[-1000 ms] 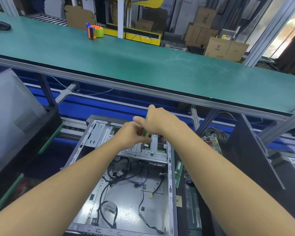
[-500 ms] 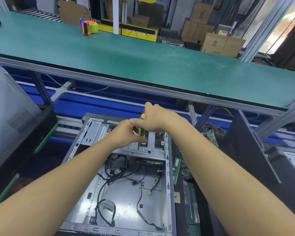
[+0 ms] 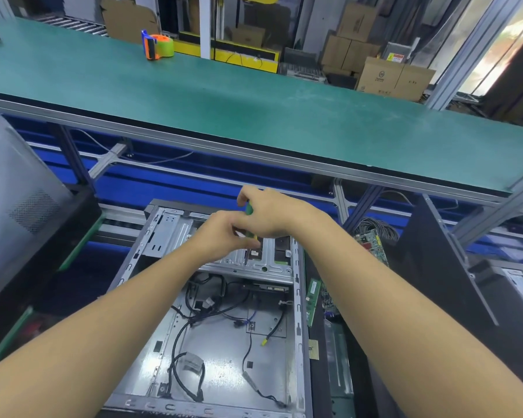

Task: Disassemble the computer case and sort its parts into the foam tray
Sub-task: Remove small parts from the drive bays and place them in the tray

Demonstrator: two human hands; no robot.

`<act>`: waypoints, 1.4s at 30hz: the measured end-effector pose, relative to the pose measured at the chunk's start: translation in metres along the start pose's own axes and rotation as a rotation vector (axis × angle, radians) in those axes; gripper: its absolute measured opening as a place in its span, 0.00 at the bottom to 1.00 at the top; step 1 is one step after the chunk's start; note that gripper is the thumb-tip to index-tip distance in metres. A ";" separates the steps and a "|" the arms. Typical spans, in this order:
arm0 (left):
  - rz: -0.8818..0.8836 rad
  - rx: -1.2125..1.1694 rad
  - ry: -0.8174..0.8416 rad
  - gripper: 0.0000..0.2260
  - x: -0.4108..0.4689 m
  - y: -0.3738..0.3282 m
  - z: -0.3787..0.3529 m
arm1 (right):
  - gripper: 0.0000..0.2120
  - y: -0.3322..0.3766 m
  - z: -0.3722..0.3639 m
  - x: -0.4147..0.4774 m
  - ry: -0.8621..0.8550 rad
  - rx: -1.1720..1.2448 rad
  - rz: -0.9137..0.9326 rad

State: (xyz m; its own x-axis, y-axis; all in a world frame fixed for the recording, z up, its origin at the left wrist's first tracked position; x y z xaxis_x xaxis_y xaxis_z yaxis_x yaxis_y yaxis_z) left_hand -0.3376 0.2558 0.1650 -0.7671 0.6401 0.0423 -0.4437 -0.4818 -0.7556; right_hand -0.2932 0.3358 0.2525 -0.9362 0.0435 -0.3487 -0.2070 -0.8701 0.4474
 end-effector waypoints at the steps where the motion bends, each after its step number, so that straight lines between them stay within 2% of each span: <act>1: 0.011 0.055 -0.010 0.10 0.002 0.000 -0.002 | 0.20 -0.002 0.002 0.000 -0.052 -0.021 -0.037; 2: 0.032 0.087 -0.017 0.10 0.004 0.001 -0.004 | 0.23 -0.004 0.004 0.001 -0.109 -0.046 -0.066; 4: 0.042 0.086 -0.010 0.12 0.004 0.002 -0.008 | 0.17 -0.006 0.005 0.003 -0.166 -0.077 -0.088; 7: -0.019 -0.058 0.078 0.14 -0.002 0.001 -0.013 | 0.06 -0.003 0.004 0.004 -0.080 -0.094 -0.036; 11: -0.001 -0.219 0.098 0.13 -0.004 0.009 -0.010 | 0.05 0.002 0.006 0.001 0.029 -0.077 0.025; 13: 0.011 -0.133 0.056 0.10 -0.001 0.008 -0.007 | 0.04 0.001 0.004 0.002 0.009 -0.043 0.029; 15: 0.035 -0.004 0.002 0.10 0.002 0.008 -0.006 | 0.16 -0.003 0.005 0.002 -0.052 -0.020 -0.029; 17: 0.034 0.085 -0.024 0.12 0.004 0.007 -0.010 | 0.19 -0.007 0.007 0.002 -0.132 -0.048 -0.094; 19: 0.037 0.118 -0.062 0.15 0.002 0.008 -0.011 | 0.13 -0.008 0.006 0.003 -0.148 -0.038 -0.091; 21: 0.077 0.047 -0.094 0.15 -0.008 0.014 -0.006 | 0.06 -0.007 0.005 0.003 -0.101 -0.006 -0.056; 22: 0.117 -0.057 -0.036 0.15 -0.015 0.022 -0.006 | 0.05 -0.007 0.005 0.002 -0.076 0.009 -0.036; 23: 0.170 -0.181 0.097 0.16 -0.023 0.030 -0.011 | 0.06 -0.006 0.006 0.001 -0.057 0.017 -0.013; 25: 0.273 -0.321 0.488 0.17 -0.047 0.040 -0.028 | 0.06 -0.005 0.006 0.000 -0.050 0.018 0.018; 26: 0.311 -0.282 0.635 0.16 -0.060 0.045 -0.034 | 0.04 -0.004 0.006 0.001 -0.061 0.025 0.031; 28: 0.374 -0.110 0.727 0.13 -0.073 0.056 -0.039 | 0.01 -0.003 0.005 0.002 -0.099 0.038 0.067; 31: 0.457 -0.093 0.634 0.10 -0.074 0.068 -0.045 | 0.03 -0.003 0.006 0.002 -0.121 0.043 0.083; 34: 0.459 -0.112 0.666 0.11 -0.073 0.067 -0.055 | 0.03 -0.004 0.013 0.000 -0.127 0.018 0.087; 35: 0.452 -0.112 0.628 0.10 -0.070 0.066 -0.055 | 0.02 -0.004 0.016 -0.001 -0.136 0.022 0.090; 40: 0.486 -0.198 0.192 0.11 -0.044 0.062 -0.032 | 0.02 -0.007 0.035 -0.009 -0.170 0.065 0.109; 42: 0.433 -0.279 0.143 0.17 -0.037 0.054 -0.032 | 0.03 -0.010 0.042 -0.015 -0.184 0.096 0.110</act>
State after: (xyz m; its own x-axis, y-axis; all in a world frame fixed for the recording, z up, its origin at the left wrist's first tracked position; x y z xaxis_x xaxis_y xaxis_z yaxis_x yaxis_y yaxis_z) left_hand -0.3183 0.2252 0.1022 -0.7734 0.5023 -0.3867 0.0543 -0.5552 -0.8300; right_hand -0.2892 0.3646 0.2883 -0.9888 0.0480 -0.1413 -0.1191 -0.8240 0.5539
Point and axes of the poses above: each hand's wrist, its own x-axis towards the middle knuckle, its own z-axis out of the back of the hand, y = z × x, the point moved 7 cm from there along x, towards the middle knuckle, and after that the axes turned 13 degrees about x, right-handed, at the moved point
